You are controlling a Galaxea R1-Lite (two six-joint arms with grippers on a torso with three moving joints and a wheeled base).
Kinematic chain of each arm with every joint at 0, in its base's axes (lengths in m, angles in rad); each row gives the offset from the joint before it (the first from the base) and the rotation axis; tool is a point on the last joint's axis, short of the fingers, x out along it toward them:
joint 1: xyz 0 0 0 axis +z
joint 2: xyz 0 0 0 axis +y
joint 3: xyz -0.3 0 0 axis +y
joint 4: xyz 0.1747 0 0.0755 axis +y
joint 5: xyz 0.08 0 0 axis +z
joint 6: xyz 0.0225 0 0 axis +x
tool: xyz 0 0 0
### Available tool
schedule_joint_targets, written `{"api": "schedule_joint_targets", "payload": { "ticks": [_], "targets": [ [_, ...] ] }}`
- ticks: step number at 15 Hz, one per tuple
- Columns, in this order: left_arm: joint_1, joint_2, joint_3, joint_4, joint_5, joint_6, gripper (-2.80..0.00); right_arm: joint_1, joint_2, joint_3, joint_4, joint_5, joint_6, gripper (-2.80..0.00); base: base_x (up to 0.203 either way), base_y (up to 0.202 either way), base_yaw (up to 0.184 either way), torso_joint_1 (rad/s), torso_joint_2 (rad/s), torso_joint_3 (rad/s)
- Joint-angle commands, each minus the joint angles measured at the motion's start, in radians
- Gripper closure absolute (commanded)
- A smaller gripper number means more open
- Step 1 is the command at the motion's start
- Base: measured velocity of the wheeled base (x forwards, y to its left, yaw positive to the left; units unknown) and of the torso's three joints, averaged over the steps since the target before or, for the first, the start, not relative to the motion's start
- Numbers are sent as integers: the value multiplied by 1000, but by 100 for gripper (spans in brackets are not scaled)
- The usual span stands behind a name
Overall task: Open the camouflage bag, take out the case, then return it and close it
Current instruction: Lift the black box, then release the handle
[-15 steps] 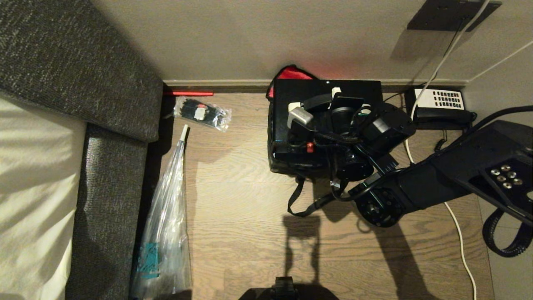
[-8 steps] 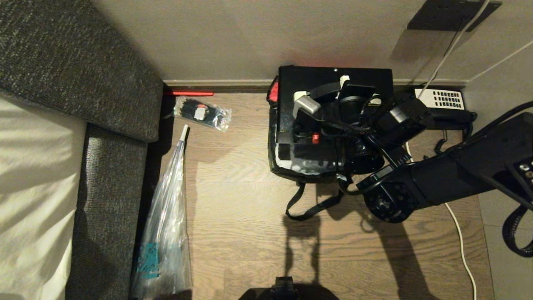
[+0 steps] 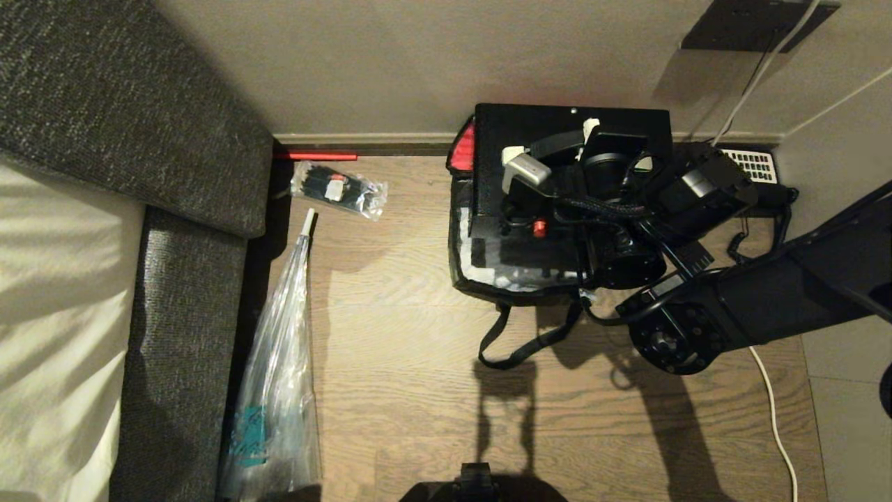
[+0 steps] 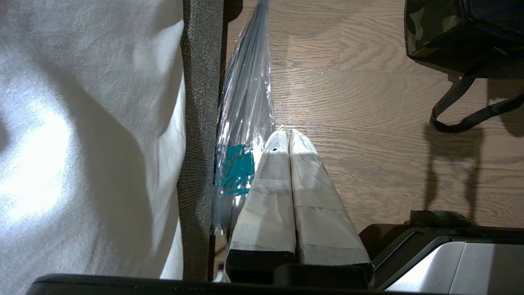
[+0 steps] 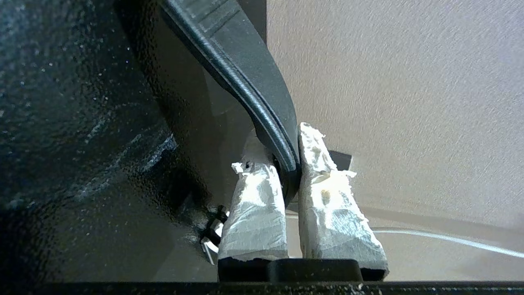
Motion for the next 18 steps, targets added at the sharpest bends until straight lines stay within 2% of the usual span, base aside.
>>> {"api": "schedule_joint_targets", "payload": {
  "ticks": [1, 18],
  "targets": [
    [0, 1, 3, 0, 0, 0, 0, -22, -23, 29, -9, -4, -12, 0, 0, 0, 0, 0, 0, 0],
    [0, 1, 3, 0, 0, 0, 0, -223, -161, 177, -9, 4, -6, 0, 0, 0, 0, 0, 0, 0]
  ]
}}
